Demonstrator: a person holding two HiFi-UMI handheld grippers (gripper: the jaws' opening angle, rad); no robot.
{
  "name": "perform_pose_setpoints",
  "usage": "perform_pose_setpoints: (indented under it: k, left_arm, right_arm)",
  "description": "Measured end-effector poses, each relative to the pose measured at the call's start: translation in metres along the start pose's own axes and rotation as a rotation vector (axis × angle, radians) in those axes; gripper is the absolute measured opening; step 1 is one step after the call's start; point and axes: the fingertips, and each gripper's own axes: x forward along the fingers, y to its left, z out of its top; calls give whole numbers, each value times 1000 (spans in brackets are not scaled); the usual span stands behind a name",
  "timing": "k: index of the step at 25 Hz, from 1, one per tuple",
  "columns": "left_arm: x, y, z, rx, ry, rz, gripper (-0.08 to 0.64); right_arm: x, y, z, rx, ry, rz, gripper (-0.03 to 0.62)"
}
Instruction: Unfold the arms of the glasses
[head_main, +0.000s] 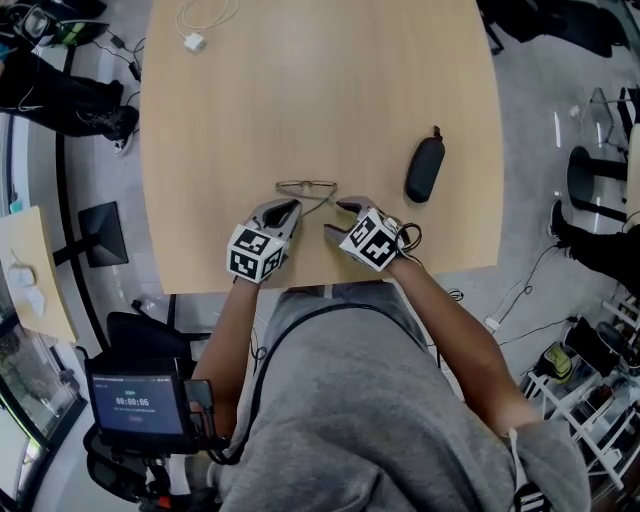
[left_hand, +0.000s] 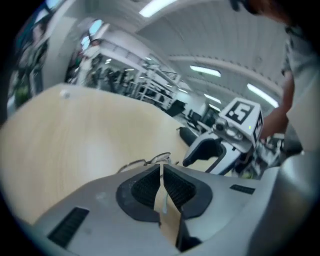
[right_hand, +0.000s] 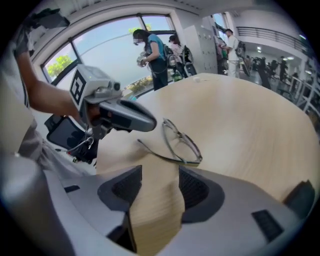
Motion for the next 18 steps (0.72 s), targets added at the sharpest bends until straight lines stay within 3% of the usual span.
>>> perform_pose_setpoints:
  k: [2, 3, 5, 8, 12, 18]
  left_arm:
    - [2, -10, 3, 280, 86, -22, 6]
    - [6, -14, 1, 368, 126, -45, 6]
    - [11, -18, -4, 456, 183, -76, 8]
    - [17, -13, -4, 492, 223, -85, 43]
    - [21, -11, -11, 437, 275, -172, 49]
    - [26, -7, -30, 443, 356, -179, 67]
  right_arm:
    - [0, 23, 6, -132, 27, 39, 236]
    - [4, 35, 10, -192, 30, 56, 246]
    - [15, 53, 19, -292, 28, 77, 266]
    - [33, 60, 24, -395, 60, 86, 295]
    - [49, 57, 12, -465, 126, 114, 313]
    - [40, 68, -3, -459, 195, 207, 313]
